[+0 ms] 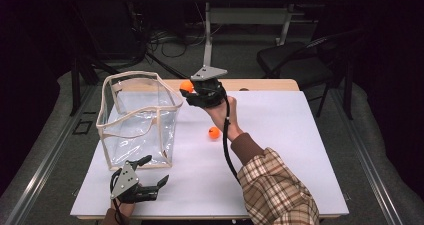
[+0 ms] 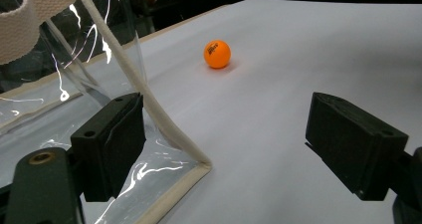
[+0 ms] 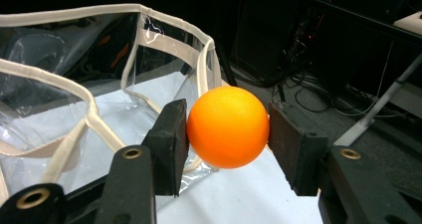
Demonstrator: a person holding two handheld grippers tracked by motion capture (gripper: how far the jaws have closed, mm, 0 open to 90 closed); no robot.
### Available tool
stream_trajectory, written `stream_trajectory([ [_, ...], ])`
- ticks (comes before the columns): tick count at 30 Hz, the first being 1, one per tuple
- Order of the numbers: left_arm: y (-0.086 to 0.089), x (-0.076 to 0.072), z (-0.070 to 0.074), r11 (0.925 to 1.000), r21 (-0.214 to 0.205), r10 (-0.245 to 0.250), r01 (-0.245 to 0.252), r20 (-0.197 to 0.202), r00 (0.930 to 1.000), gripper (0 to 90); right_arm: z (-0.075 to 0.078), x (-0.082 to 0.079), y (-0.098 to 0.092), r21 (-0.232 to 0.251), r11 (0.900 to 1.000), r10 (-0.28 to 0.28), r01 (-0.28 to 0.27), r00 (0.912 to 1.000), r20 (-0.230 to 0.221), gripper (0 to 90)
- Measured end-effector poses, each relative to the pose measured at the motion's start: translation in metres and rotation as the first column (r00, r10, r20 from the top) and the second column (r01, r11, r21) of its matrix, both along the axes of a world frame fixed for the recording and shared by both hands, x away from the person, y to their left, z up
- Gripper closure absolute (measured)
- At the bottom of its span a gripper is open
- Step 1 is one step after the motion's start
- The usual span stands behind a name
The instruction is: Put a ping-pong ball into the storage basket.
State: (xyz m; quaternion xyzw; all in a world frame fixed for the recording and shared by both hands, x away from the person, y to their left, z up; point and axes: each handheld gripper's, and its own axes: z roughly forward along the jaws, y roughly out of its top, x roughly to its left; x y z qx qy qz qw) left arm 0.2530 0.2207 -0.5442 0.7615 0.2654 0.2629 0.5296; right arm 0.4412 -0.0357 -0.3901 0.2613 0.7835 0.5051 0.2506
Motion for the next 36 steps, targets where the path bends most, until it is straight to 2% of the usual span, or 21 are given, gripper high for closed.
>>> stream_trajectory([
  [36, 0.0, -0.001, 0.0, 1.0, -0.002, -0.004, 0.004, -0.002, 1.0, 15.8, 0.01, -0.002, 0.034, -0.006, 0.9984, 0.057, -0.056, 0.9984, 0.001, 50.5],
])
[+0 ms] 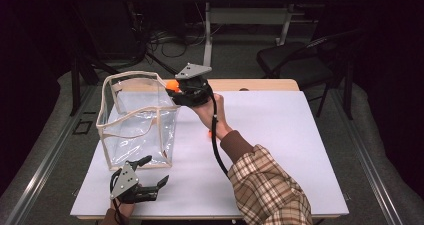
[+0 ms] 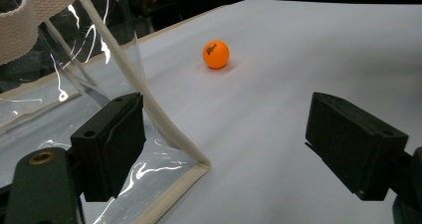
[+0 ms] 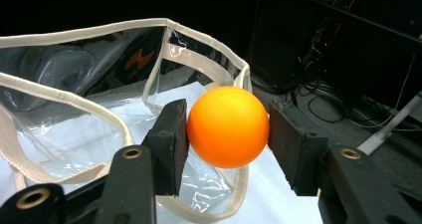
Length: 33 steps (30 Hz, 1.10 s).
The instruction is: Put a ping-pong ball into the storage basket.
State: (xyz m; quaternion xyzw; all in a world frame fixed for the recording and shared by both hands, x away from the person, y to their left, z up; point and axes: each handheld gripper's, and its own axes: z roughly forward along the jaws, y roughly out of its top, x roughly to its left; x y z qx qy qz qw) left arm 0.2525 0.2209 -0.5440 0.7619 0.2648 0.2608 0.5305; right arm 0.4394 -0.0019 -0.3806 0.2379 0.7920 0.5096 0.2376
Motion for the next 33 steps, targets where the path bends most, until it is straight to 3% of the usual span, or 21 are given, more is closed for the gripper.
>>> stream_trajectory([
  [33, 0.0, 0.001, 0.0, 1.0, 0.003, -0.002, 0.002, -0.001, 1.0, 15.8, -0.009, 0.011, 0.019, -0.033, 0.999, 0.028, -0.03, 0.9977, -0.062, 50.5],
])
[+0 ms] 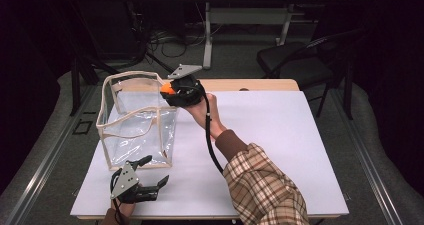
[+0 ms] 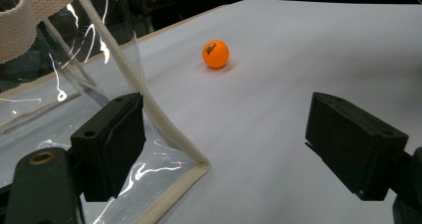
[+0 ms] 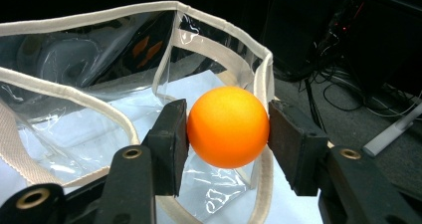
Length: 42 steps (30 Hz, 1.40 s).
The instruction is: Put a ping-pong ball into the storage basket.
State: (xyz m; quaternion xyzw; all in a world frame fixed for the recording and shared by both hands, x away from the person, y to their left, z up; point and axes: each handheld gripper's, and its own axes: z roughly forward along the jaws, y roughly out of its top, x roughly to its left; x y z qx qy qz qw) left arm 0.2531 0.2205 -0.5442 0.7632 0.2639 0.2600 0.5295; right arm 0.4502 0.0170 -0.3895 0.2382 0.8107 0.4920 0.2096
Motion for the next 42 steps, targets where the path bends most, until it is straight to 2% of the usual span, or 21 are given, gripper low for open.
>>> stream_trajectory([
  [8, 0.0, 0.0, 0.0, 1.0, -0.004, -0.002, 0.002, 0.001, 1.0, 15.8, 0.0, 0.002, 0.011, -0.016, 0.9998, 0.015, -0.016, 0.9997, -0.019, 50.4],
  [22, 0.0, 0.0, 0.0, 1.0, -0.007, -0.001, 0.001, -0.001, 1.0, 15.8, -0.006, 0.009, 0.024, -0.052, 0.9977, 0.038, -0.043, 0.996, -0.081, 49.8],
  [26, 0.0, 0.0, 0.0, 1.0, -0.003, -0.002, 0.002, 0.0, 1.0, 15.8, -0.007, 0.014, 0.024, -0.061, 0.9976, 0.024, -0.033, 0.9909, -0.132, 39.9],
  [30, 0.0, 0.0, 0.0, 1.0, -0.007, 0.002, -0.002, 0.0, 1.0, 15.8, -0.006, 0.014, 0.017, -0.038, 0.999, 0.018, -0.023, 0.9907, -0.135, 30.8],
  [35, 0.0, 0.0, 0.0, 1.0, -0.004, 0.001, -0.001, 0.001, 1.0, 15.8, -0.005, 0.011, 0.003, -0.012, 0.9987, 0.047, -0.05, 0.9862, -0.159, 21.1],
  [38, 0.0, 0.0, 0.0, 1.0, -0.004, 0.001, -0.001, 0.001, 1.0, 15.8, -0.006, 0.007, -0.007, -0.003, 0.9983, 0.057, -0.058, 0.9871, -0.15, 17.4],
  [42, 0.0, 0.0, 0.0, 1.0, -0.003, 0.003, -0.003, -0.001, 1.0, 15.8, -0.008, 0.001, -0.024, 0.009, 0.9982, 0.061, -0.06, 0.9851, -0.161, 14.7],
])
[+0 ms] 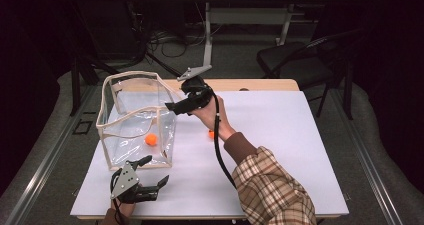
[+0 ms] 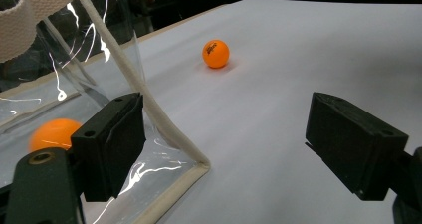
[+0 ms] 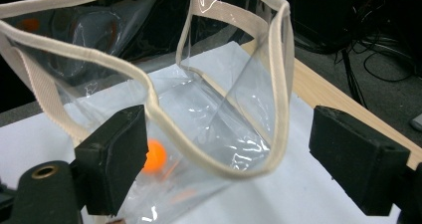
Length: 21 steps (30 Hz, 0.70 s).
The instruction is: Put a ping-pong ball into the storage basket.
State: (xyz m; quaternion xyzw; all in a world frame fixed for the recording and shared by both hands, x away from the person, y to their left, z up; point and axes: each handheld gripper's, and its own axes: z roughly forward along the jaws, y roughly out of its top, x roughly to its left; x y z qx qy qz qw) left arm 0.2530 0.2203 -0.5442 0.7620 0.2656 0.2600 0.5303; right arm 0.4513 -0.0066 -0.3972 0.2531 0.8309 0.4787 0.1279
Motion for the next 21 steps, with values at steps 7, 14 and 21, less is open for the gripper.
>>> stream_trajectory([
  [7, -0.001, 0.0, 0.0, 1.0, 0.003, 0.001, -0.001, -0.001, 1.0, 15.8, -0.008, -0.01, -0.028, 0.013, 0.9999, -0.008, 0.008, 0.9999, -0.007, 11.9],
  [14, -0.001, 0.0, 0.0, 1.0, 0.005, 0.0, 0.0, -0.004, 1.0, 15.8, -0.02, -0.016, -0.051, 0.006, 0.9997, -0.023, 0.023, 0.9996, -0.016, 10.3],
  [21, -0.001, 0.0, 0.0, 1.0, 0.003, 0.0, 0.0, -0.004, 1.0, 15.8, -0.034, -0.024, -0.065, -0.014, 0.9998, -0.017, 0.017, 0.9995, -0.026, 7.9],
])
